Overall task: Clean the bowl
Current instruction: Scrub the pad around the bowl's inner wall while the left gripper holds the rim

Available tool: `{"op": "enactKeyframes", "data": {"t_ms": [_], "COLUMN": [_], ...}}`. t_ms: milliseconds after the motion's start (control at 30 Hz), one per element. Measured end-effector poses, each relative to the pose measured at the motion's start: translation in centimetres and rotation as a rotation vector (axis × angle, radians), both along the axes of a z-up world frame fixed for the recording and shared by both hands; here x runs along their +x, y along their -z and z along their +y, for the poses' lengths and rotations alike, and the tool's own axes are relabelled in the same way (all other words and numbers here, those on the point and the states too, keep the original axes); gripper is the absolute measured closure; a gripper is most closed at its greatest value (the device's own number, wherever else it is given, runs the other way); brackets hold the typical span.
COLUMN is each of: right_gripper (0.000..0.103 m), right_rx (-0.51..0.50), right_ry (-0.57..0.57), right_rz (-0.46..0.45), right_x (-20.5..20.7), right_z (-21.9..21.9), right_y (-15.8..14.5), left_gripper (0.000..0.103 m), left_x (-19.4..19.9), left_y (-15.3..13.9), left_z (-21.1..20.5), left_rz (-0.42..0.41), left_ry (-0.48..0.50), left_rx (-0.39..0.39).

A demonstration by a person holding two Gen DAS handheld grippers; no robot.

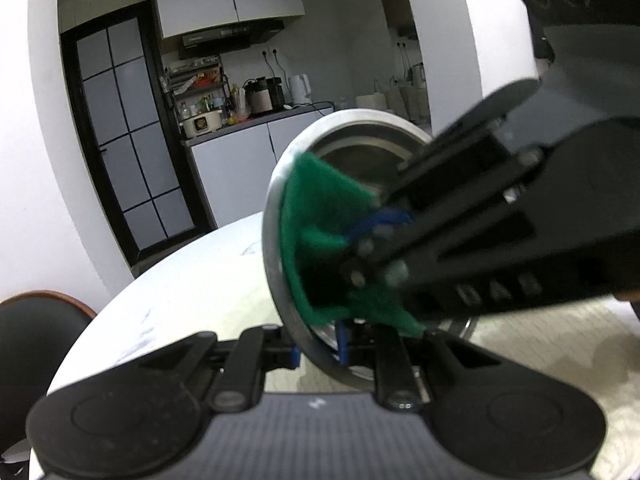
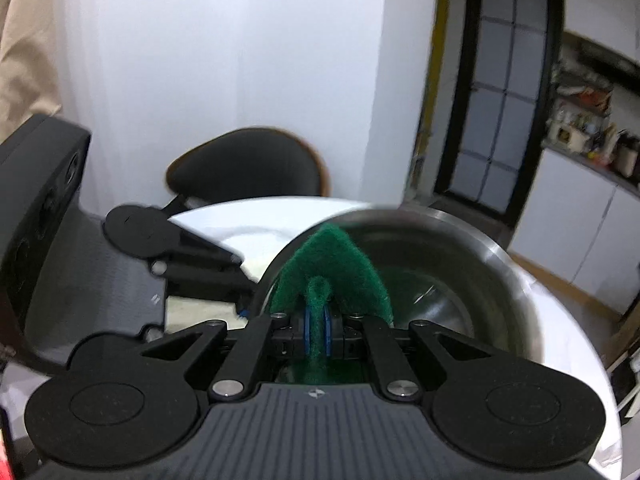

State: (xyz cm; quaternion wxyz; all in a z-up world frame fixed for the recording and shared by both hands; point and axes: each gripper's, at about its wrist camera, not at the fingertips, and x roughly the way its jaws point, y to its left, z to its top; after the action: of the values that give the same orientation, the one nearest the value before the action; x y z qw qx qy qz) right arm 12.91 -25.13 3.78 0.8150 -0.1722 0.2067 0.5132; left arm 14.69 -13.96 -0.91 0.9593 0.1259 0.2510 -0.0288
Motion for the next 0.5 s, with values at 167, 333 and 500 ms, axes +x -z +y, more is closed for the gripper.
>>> {"op": "enactKeyframes", "data": {"t_ms": [167, 333, 500], "right_gripper": [0.095, 0.095, 0.095], "right_rx": [0.029, 0.004, -0.068], "right_ry": [0.083, 0.157, 0.198], "right_rz": [-0.088, -0.128, -0.137], "right_x": [0.2, 1.3, 1.9], "right_z": [-0.6, -1.3, -1.8], "right_y": [-0.8, -0.9, 0.0], "left_gripper": [0.085, 0.085, 0.085], "left_x": [0.0, 0.1, 0.2], "left_y": [0.1, 0.1, 0.0], "left_z": [-0.1, 0.2, 0.2], "left_rz": [-0.002, 0.002, -0.002], "left_ry": [0.003, 0.002, -0.001], "left_rx": [0.009, 0.006, 0.012]}}
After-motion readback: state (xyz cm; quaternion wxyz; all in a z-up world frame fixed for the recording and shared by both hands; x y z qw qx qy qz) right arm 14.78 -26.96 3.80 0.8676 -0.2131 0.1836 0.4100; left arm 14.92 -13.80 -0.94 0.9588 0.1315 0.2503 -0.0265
